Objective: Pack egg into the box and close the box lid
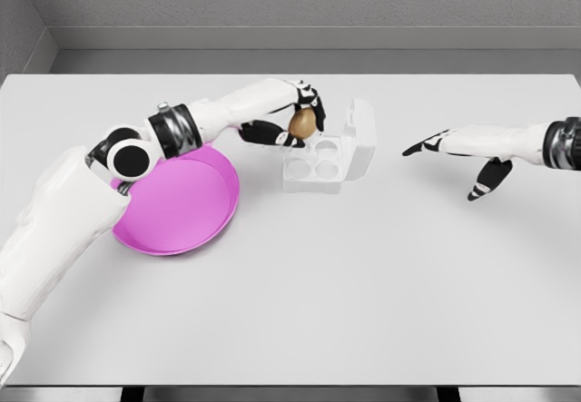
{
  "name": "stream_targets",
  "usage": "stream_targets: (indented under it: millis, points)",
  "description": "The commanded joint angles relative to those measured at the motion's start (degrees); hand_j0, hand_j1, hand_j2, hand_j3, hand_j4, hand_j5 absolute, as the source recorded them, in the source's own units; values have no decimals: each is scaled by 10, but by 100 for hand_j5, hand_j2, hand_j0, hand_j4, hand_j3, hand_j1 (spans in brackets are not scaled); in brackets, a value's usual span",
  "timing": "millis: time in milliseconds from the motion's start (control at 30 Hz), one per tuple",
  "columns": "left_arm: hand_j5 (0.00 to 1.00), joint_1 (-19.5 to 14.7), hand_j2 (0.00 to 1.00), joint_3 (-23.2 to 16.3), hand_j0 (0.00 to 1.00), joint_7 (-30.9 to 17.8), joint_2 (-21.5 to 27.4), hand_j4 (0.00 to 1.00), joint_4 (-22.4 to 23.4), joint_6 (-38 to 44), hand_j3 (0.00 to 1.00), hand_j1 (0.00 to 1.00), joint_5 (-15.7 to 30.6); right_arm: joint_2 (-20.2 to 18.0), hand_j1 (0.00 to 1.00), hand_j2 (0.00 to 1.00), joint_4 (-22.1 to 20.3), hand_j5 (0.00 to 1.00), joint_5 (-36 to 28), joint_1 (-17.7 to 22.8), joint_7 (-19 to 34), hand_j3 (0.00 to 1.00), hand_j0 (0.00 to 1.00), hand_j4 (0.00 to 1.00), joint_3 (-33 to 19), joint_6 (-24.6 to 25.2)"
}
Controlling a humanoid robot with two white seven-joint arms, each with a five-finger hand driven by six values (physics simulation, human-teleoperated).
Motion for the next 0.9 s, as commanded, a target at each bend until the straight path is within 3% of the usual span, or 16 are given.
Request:
stream_targets:
  millis: [0, 300, 567, 867]
  points:
    - [40, -1, 40, 0, 40, 29, -17, 40, 25, -22, 40, 40, 4, 3, 100, 100, 1, 100, -2, 0, 0, 100, 100, 100, -2, 5]
    - [42, -8, 42, -7, 42, 142, -35, 42, 82, -71, 42, 42, -17, 24, 100, 100, 11, 100, -1, 1, 0, 100, 100, 100, -2, 10]
    - [44, -23, 44, -58, 44, 151, -67, 44, 126, -101, 44, 44, -17, 23, 100, 100, 11, 100, -1, 3, 0, 100, 100, 100, 1, 3]
    - [45, -23, 45, -57, 45, 196, -58, 45, 149, -117, 45, 45, -13, 18, 100, 100, 11, 100, -1, 0, 0, 100, 100, 100, 7, 5]
